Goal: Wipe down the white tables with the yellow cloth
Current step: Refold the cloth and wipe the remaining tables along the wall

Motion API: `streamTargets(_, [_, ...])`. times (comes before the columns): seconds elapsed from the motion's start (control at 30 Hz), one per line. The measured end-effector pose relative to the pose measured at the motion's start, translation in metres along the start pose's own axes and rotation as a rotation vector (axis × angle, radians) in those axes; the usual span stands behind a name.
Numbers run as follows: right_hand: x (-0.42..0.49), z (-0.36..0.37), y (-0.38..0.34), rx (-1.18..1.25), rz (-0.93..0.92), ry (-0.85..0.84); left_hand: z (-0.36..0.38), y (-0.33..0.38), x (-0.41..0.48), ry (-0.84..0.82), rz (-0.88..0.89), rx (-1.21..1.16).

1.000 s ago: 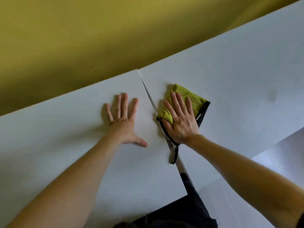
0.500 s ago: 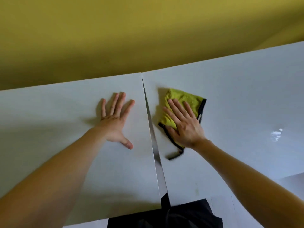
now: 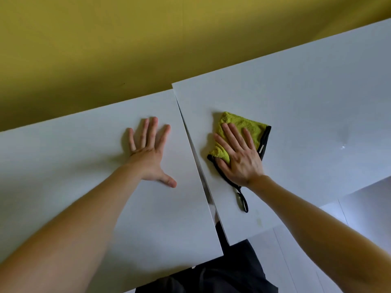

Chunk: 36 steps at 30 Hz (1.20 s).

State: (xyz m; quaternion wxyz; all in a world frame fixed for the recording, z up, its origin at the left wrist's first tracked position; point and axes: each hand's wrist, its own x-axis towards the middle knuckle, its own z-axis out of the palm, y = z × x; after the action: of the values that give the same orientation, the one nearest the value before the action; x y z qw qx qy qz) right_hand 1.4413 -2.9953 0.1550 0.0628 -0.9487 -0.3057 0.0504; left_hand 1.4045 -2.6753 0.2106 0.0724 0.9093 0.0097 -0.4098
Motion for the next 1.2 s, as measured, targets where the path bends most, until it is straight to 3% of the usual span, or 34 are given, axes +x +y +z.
streamTargets(0.67, [0.019,0.003,-0.017,0.036,0.122,0.048,-0.017,-0.003,0.022,0.074,0.001,-0.049])
streamTargets(0.87, [0.011,-0.001,-0.019,0.009,0.009,-0.047,-0.023,-0.004,0.029,0.086,0.009,-0.053])
streamTargets(1.0, [0.087,-0.002,-0.01,0.032,-0.047,-0.024,-0.019,-0.004,0.033,0.08,-0.008,-0.029])
streamTargets(1.1, [0.172,-0.005,-0.019,0.056,0.11,-0.004,-0.016,-0.006,0.033,0.091,-0.032,-0.014])
streamTargets(1.2, [0.185,0.0,-0.024,0.047,0.188,0.003,-0.018,-0.004,0.032,0.079,-0.031,-0.011])
